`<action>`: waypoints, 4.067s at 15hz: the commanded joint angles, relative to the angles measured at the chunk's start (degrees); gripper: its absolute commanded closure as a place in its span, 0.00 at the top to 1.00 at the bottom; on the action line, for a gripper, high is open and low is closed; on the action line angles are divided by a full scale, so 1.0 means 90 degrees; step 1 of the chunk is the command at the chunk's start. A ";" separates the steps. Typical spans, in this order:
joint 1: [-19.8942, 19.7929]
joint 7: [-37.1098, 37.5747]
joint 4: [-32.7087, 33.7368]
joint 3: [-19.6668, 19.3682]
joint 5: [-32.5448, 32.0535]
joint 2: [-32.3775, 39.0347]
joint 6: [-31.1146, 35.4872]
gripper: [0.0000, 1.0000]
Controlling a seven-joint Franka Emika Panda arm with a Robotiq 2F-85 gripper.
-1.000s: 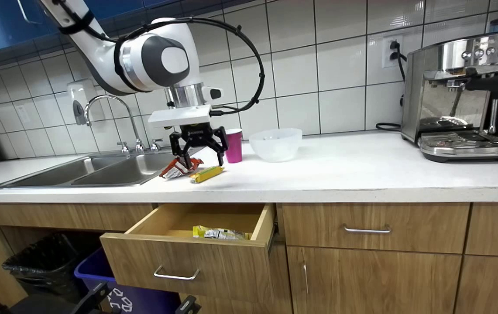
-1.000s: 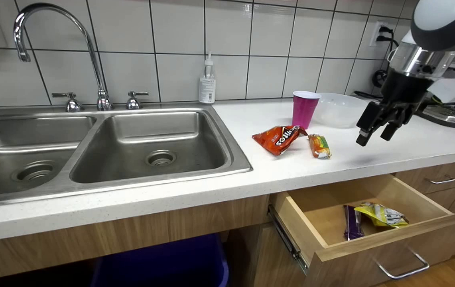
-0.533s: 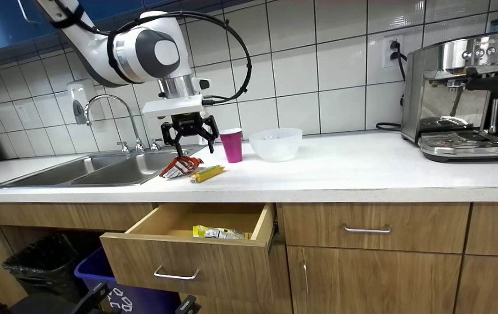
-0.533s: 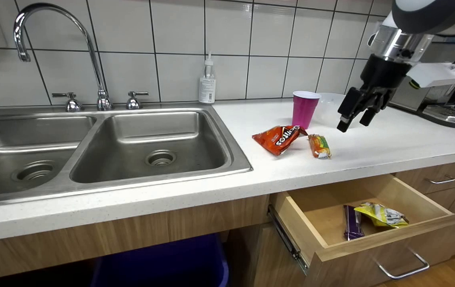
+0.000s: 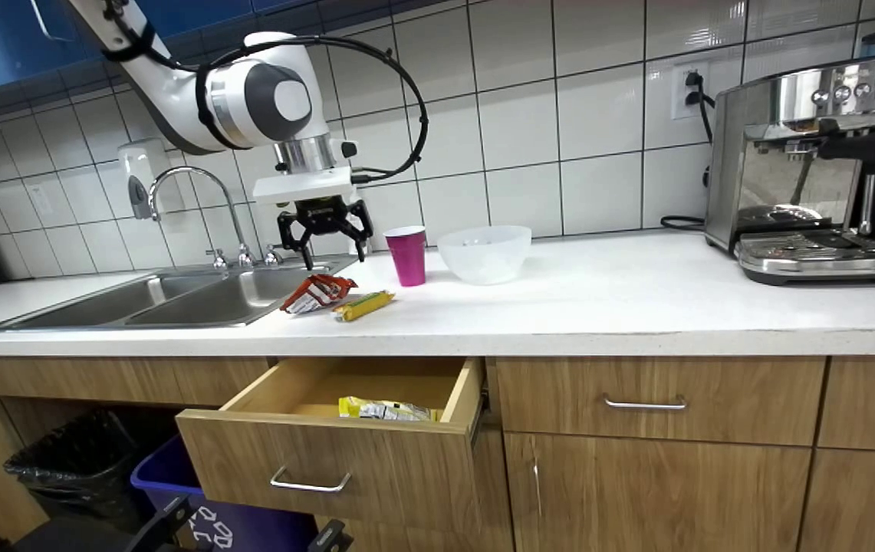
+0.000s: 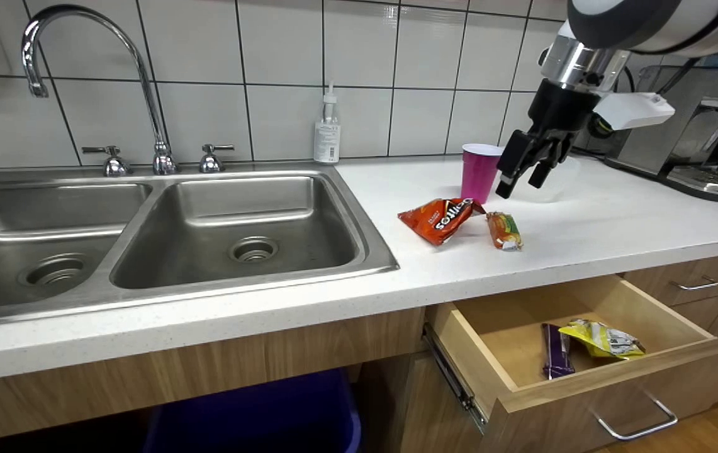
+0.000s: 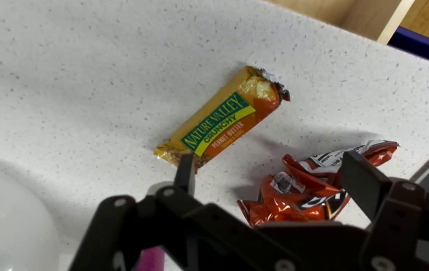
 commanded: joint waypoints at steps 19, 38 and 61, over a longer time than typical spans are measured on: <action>0.0273 0.0965 0.0733 0.0208 -0.0215 0.0616 0.0090 1.00; 0.0832 0.2479 0.2177 -0.0175 -0.1011 0.2340 0.1060 1.00; 0.0781 0.2106 0.1932 0.0009 -0.0985 0.2147 0.0743 1.00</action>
